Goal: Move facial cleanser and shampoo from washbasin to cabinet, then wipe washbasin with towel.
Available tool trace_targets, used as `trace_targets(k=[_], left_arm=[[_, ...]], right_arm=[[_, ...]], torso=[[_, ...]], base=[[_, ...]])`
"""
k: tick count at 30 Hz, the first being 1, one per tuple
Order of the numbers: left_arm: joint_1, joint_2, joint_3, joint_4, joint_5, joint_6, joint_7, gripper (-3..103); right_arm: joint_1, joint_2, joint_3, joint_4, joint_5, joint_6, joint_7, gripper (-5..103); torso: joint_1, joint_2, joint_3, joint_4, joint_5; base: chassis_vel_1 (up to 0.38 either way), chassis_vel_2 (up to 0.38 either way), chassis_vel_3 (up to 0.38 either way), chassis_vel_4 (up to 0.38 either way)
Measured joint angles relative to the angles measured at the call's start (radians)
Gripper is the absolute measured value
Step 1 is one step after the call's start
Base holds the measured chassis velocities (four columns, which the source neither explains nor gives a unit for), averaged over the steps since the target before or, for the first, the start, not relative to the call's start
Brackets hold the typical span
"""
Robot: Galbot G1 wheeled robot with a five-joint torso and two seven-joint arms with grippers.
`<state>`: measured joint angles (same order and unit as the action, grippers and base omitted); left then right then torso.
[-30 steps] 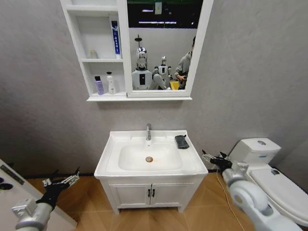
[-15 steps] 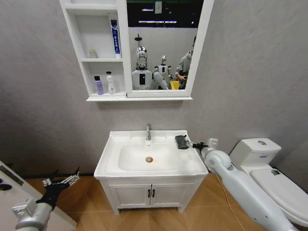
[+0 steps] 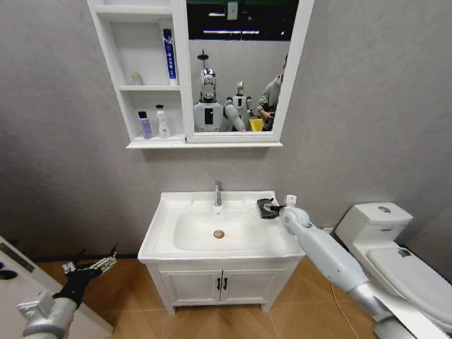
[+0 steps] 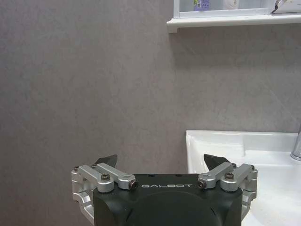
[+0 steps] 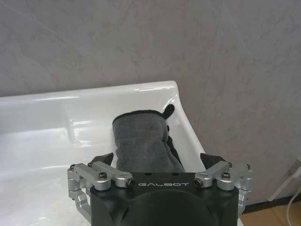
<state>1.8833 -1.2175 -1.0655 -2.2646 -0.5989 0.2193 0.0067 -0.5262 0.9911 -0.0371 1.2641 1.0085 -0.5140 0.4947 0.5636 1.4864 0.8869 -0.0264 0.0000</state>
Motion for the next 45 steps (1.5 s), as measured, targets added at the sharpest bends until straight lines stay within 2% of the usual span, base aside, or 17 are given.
trace_targets(k=[9,11,21,25,33,38,39,42,45], left_arm=[[0.0,0.0,0.0,0.0,0.0,0.0,0.0,100],[0.0,0.0,0.0,0.0,0.0,0.0,0.0,100],[0.0,0.0,0.0,0.0,0.0,0.0,0.0,100],[0.0,0.0,0.0,0.0,0.0,0.0,0.0,100],[0.0,0.0,0.0,0.0,0.0,0.0,0.0,100],[0.0,0.0,0.0,0.0,0.0,0.0,0.0,100],[0.0,0.0,0.0,0.0,0.0,0.0,0.0,100],[0.0,0.0,0.0,0.0,0.0,0.0,0.0,100],[0.0,0.0,0.0,0.0,0.0,0.0,0.0,100]], right_arm=[[0.069,0.059,-0.046,-0.172,-0.054,0.028,-0.047,100],[0.095,0.087,-0.069,-0.231,-0.08,0.053,-0.076,100],[0.187,0.192,-0.087,-0.363,-0.124,0.077,-0.124,100],[0.191,0.204,-0.081,-0.376,-0.134,0.077,-0.118,100],[0.164,0.17,-0.064,-0.361,-0.144,0.077,-0.108,100],[0.154,0.179,-0.053,-0.378,-0.152,0.078,-0.113,101],[0.153,0.181,-0.053,-0.381,-0.153,0.079,-0.115,96],[0.153,0.184,-0.052,-0.385,-0.154,0.085,-0.119,91],[0.156,0.187,-0.057,-0.396,-0.161,0.097,-0.125,75]], torso=[[0.0,0.0,0.0,0.0,-0.0002],[0.0,0.0,0.0,-0.0001,-0.0001],[0.0,0.0,0.0,0.0,-0.0003],[0.0,0.0,0.0,0.0003,0.0],[0.0,0.0,0.0,-0.0002,0.0],[0.0,0.0,0.0,-0.0001,0.0],[0.0,0.0,0.0,0.0,0.0],[0.0,0.0,0.0,0.0,0.0],[0.0,0.0,0.0,-0.0001,0.0]], base=[[0.0,0.0,0.0,0.0],[0.0,0.0,0.0,0.0],[0.0,0.0,0.0,0.0],[0.0,0.0,0.0,0.0],[0.0,0.0,0.0,0.0],[0.0,0.0,0.0,0.0],[0.0,0.0,0.0,0.0],[0.0,0.0,0.0,0.0],[0.0,0.0,0.0,0.0]])
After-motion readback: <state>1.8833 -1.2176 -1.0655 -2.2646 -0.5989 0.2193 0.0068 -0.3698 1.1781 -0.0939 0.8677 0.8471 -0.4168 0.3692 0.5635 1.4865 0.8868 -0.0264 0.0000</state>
